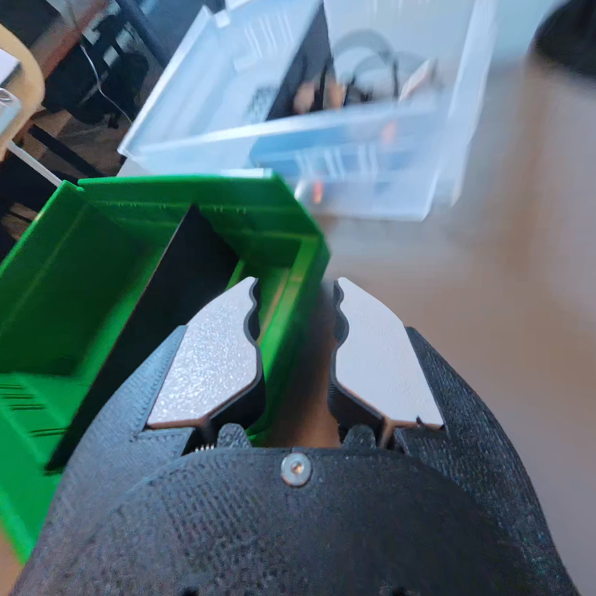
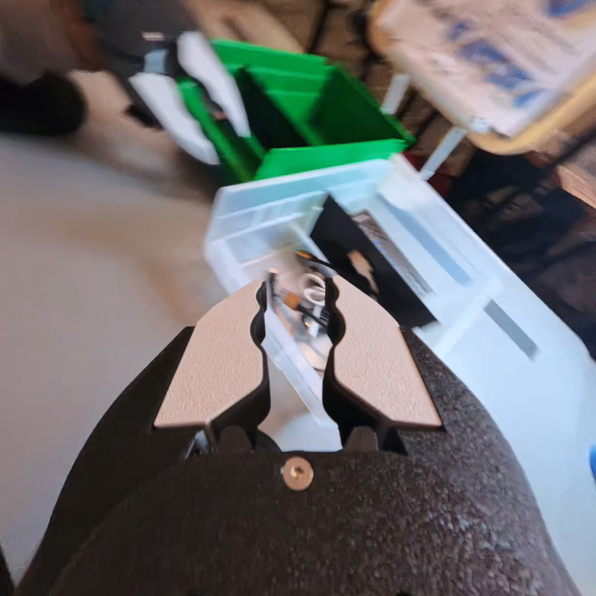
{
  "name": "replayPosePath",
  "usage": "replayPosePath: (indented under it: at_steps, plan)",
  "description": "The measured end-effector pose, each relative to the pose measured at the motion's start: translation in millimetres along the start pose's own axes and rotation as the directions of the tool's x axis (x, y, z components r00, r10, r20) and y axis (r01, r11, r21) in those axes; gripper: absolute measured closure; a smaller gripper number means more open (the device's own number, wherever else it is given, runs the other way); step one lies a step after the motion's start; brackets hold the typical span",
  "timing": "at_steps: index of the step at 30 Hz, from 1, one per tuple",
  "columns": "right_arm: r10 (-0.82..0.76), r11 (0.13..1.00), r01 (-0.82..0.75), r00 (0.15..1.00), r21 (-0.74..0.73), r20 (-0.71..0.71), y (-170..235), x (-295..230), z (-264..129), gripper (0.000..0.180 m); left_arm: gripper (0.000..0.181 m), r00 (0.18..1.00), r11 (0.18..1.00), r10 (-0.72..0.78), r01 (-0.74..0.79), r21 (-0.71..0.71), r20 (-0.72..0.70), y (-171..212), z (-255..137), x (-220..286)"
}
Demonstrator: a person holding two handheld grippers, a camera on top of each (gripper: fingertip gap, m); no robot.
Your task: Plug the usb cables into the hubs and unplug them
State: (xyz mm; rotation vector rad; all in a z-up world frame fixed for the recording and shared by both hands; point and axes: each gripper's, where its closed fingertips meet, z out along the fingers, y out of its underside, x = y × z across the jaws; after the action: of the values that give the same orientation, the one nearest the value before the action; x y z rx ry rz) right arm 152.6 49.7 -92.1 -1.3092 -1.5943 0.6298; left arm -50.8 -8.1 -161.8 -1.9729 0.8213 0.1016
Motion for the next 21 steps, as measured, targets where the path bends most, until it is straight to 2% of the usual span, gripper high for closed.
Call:
replayPosePath:
  at_steps: [1, 4, 7, 9, 11, 13, 16, 18, 21]
  plan:
    - [0.095, 0.995, -0.092, 0.992, 0.039, -0.083, 9.4, 19.2, -14.6, 0.143, 0.138, 0.994, 0.991, -0.11, 0.111, 0.078, -0.022, -14.7, -7.9, 8.0]
    - [0.412, 0.91, -0.388, 0.887, 0.144, -0.209, 51.8, 54.7, -39.9, 0.138, 0.128, 0.917, 0.896, -0.368, 0.394, 0.206, -0.156, -49.8, -17.2, 43.4]
    - [0.515, 0.857, -0.502, 0.833, 0.117, -0.199, 85.5, 54.3, -29.4, 0.131, 0.119, 0.861, 0.82, -0.473, 0.507, 0.264, -0.184, -72.3, -5.7, 70.7]
    - [0.545, 0.838, -0.537, 0.827, 0.091, -0.136, 89.1, 45.7, -13.2, 0.131, 0.112, 0.835, 0.787, -0.531, 0.55, 0.281, -0.146, -78.2, 9.0, 78.7]
    - [0.541, 0.841, -0.537, 0.833, 0.062, -0.119, 87.8, 44.3, 1.8, 0.131, 0.112, 0.811, 0.76, -0.58, 0.573, 0.306, -0.08, -80.5, 22.2, 75.7]
    - [0.503, 0.861, -0.508, 0.846, 0.022, -0.18, 91.3, 54.7, 12.9, 0.135, 0.116, 0.798, 0.752, -0.603, 0.574, 0.325, -0.014, -82.6, 33.9, 66.4]
    - [0.438, 0.888, -0.46, 0.856, -0.018, -0.273, 99.8, 72.1, 22.6, 0.158, 0.129, 0.811, 0.799, -0.575, 0.526, 0.291, 0.112, -78.0, 54.7, 50.4]
    - [0.443, 0.89, -0.456, 0.858, 0.01, -0.26, 96.6, 71.5, 24.9, 0.161, 0.135, 0.806, 0.806, -0.574, 0.523, 0.277, 0.149, -76.0, 65.1, 46.6]
    - [0.374, 0.921, -0.39, 0.881, 0.004, -0.29, 93.6, 63.6, 17.6, 0.161, 0.145, 0.821, 0.82, -0.55, 0.496, 0.288, 0.154, -78.2, 58.2, 46.6]
